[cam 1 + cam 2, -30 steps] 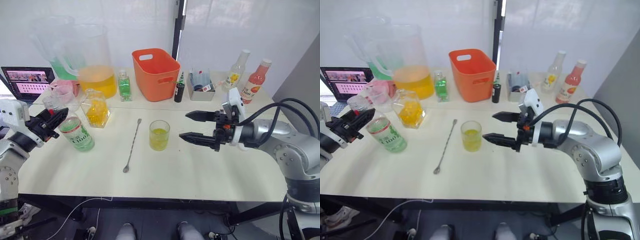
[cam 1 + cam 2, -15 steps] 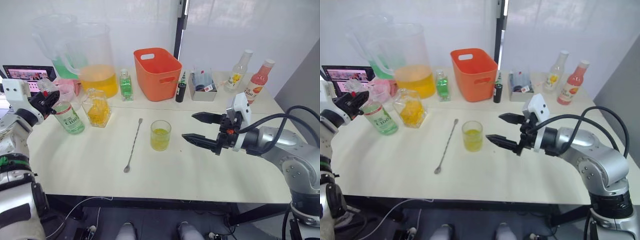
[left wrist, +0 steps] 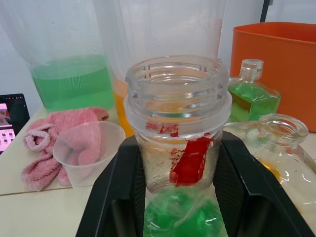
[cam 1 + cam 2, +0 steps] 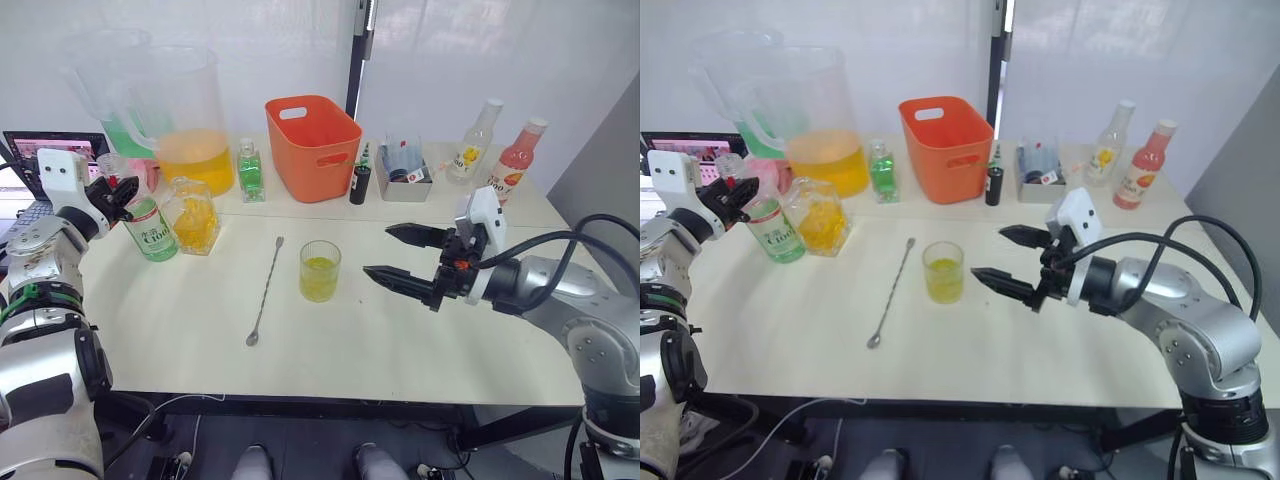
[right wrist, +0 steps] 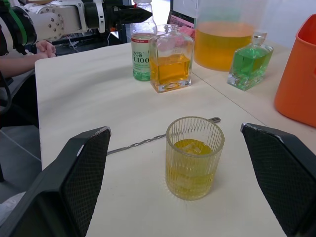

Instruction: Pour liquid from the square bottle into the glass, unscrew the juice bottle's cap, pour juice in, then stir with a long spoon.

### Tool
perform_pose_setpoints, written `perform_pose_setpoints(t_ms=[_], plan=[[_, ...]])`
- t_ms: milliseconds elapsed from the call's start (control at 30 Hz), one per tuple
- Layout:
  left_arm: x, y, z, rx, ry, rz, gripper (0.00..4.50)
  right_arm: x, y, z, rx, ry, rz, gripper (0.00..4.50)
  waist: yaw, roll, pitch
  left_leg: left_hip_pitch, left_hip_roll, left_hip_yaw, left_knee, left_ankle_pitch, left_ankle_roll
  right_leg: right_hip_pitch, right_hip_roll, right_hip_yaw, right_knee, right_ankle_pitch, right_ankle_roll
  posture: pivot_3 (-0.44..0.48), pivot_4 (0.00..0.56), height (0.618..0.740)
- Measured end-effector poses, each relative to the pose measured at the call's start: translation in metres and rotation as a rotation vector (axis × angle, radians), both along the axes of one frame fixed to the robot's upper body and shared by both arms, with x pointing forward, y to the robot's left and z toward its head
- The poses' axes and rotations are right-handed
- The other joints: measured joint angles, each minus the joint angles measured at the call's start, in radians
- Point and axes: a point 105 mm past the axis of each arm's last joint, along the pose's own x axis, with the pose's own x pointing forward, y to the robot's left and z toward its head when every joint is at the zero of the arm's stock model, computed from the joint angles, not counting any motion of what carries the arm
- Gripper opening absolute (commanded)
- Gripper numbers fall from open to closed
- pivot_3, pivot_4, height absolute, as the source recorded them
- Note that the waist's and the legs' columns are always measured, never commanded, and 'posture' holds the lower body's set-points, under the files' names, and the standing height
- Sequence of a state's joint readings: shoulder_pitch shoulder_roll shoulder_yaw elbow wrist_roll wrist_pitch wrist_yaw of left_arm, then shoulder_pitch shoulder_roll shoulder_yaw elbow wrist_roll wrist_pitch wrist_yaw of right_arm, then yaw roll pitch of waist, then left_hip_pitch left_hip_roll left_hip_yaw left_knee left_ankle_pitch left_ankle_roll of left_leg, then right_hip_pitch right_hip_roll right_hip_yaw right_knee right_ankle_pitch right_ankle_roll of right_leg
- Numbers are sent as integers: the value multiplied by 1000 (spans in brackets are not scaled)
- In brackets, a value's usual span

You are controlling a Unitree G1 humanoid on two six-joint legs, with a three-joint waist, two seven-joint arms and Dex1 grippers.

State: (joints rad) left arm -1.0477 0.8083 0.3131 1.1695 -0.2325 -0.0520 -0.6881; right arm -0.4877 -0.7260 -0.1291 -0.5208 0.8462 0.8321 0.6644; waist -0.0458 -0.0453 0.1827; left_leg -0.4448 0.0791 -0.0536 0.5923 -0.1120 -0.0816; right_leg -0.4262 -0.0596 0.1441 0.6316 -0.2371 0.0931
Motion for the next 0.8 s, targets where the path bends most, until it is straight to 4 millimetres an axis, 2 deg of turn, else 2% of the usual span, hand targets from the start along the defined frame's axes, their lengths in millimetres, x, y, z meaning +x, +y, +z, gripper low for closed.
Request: perform_pose_setpoints(t_ms=[333, 400, 600, 800], plan=[[2, 3, 1, -18, 22, 42, 1449, 1, -1, -2, -1, 8, -11, 4477, -2, 0, 0, 1, 0, 0, 0, 0, 0, 0, 0, 0, 1, 0, 0, 0, 150, 740], [3, 4, 1, -22, 22, 47, 2375, 1, -1, -2, -1, 8, -10, 4500, -2, 0, 0, 1, 0, 0, 0, 0, 0, 0, 0, 0, 1, 0, 0, 0, 150, 740], [2, 6, -3, -28, 37, 59, 4348, 1, 0, -2, 7, 10, -6, 4500, 1, 0, 0, 1, 0, 0, 0, 0, 0, 0, 0, 0, 0, 0, 0, 0, 150, 740], [1, 7, -2, -42, 25, 49, 4456, 0, 1, -2, 6, 10, -2, 4500, 1, 0, 0, 0, 0, 0, 0, 0, 0, 0, 0, 0, 0, 0, 0, 0, 150, 740]])
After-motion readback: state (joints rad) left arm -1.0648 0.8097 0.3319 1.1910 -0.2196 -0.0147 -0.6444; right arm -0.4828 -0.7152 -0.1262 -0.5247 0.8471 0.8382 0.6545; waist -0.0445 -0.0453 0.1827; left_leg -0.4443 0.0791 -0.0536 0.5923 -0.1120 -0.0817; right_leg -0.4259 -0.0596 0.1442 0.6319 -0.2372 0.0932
